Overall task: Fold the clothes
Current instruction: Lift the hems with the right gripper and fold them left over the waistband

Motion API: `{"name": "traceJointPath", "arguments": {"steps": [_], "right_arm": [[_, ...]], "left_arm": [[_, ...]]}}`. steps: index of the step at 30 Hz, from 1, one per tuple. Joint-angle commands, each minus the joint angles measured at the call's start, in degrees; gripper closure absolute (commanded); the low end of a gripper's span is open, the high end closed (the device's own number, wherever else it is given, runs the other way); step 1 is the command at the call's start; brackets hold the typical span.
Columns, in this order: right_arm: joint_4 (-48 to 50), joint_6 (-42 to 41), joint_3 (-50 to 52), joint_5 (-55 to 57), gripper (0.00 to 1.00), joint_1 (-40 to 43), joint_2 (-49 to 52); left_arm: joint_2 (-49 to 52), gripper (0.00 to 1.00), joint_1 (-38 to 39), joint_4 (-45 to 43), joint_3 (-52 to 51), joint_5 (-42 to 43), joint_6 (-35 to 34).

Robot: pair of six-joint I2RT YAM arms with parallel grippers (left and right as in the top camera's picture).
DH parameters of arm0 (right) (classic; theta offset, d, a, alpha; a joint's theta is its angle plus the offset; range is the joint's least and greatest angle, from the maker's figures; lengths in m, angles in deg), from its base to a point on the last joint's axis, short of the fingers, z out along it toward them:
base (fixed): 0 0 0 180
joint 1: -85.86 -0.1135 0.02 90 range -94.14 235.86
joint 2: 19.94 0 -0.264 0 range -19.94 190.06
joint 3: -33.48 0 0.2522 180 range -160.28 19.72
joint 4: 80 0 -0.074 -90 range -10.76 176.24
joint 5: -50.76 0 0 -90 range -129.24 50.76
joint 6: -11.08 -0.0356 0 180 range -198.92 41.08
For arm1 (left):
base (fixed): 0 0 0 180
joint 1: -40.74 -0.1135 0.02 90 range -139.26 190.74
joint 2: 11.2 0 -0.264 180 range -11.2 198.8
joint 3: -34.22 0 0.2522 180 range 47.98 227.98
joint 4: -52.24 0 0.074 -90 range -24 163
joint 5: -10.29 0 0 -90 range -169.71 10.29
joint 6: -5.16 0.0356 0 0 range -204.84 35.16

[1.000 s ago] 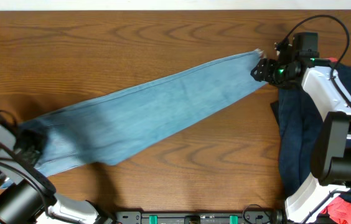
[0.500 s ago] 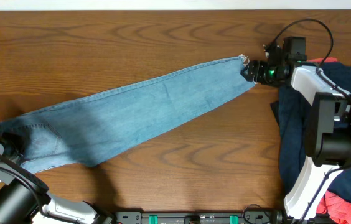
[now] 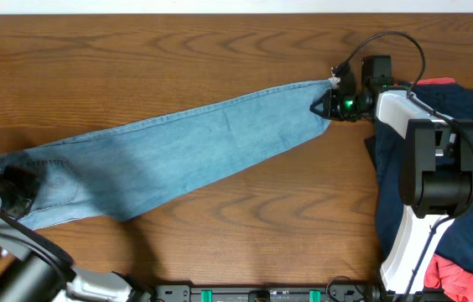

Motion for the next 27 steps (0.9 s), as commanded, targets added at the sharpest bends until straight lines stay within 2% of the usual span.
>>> {"name": "traceJointPath", "arguments": {"steps": [1,10,15,20,27], "right_arm": [[-1.73,0.13,0.92,1.6,0.99,0.72,-1.44],[-6.25,0.09,0.11,11.69,0.99,7.39,-18.99],[-10.84,0.11,-3.67,14.47,0.99,11.63,-27.61],[-14.88,0.13,-10.67,14.25,0.99,12.33,-32.33],[-18.12,-1.01,-23.71,14.23,0.99,8.81,-32.83]], "left_arm": [[-7.8,0.94,0.17,2.23,3.21,3.67,0.94],[-27.12,0.94,3.74,15.67,3.39,4.11,0.92],[-34.36,0.93,8.2,18.38,3.41,4.11,0.72],[-36.17,0.93,9.2,20.35,5.62,4.09,0.72],[-36.17,0.93,9.2,22.71,10.69,4.09,0.7]]}}
